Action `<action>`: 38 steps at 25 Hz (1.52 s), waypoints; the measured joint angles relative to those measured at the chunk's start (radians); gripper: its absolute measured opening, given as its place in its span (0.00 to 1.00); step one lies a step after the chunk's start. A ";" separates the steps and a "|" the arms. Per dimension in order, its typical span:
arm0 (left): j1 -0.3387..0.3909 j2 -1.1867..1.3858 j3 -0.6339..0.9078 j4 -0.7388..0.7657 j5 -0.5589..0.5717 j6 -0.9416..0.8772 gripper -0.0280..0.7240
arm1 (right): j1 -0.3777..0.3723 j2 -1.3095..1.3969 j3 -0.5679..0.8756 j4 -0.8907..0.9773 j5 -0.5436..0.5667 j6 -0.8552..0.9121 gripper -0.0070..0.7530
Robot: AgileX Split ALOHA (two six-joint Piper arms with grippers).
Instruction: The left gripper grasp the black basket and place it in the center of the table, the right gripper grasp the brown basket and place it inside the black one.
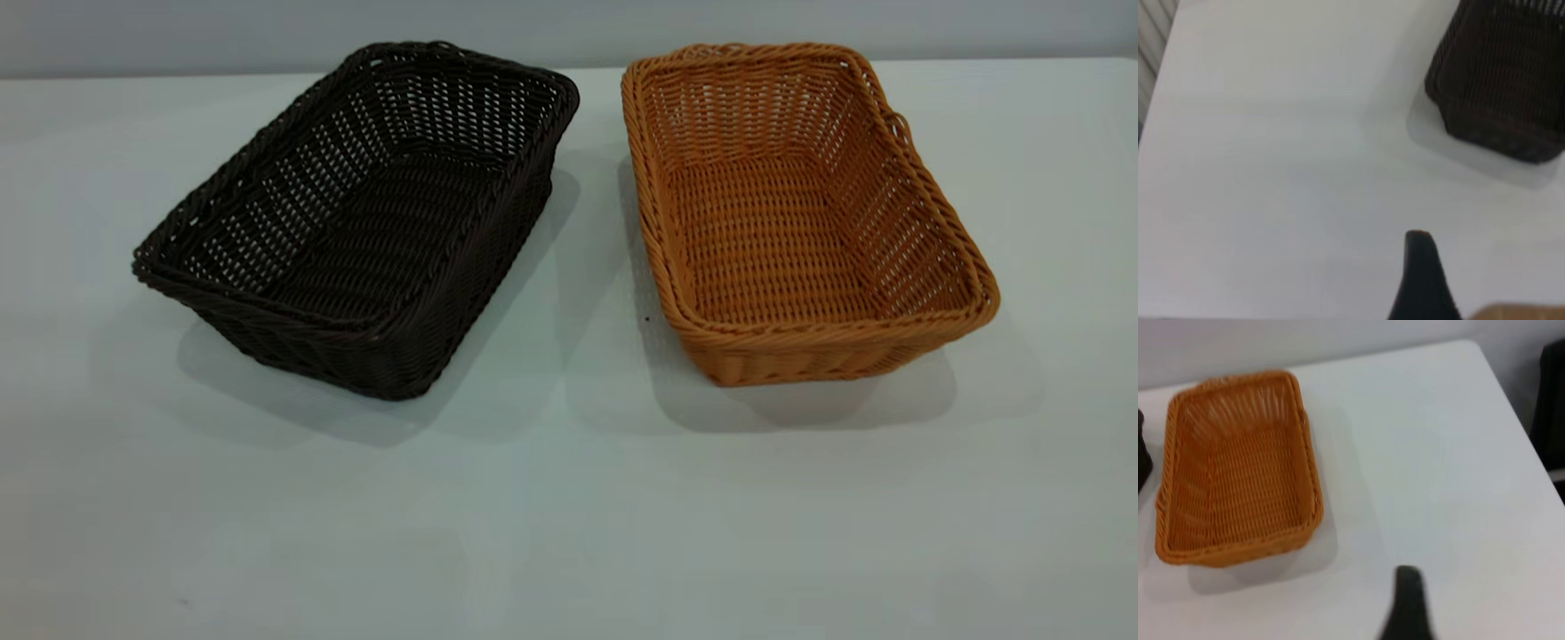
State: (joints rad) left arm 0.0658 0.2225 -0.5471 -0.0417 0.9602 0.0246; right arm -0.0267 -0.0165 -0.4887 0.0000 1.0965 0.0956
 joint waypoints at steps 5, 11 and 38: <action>0.000 0.276 -0.072 0.000 -0.173 0.016 0.70 | 0.000 0.050 -0.003 0.000 -0.018 0.000 0.88; 0.000 0.618 -0.173 0.000 -0.383 0.038 0.74 | 0.000 0.177 -0.003 0.000 -0.057 0.000 0.88; -0.239 1.957 -0.921 -0.002 -0.594 0.211 0.75 | 0.000 0.392 -0.003 0.023 -0.215 0.058 0.82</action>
State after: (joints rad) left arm -0.1732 2.1794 -1.4685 -0.0441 0.3658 0.2357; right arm -0.0267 0.3757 -0.4916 0.0230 0.8815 0.1538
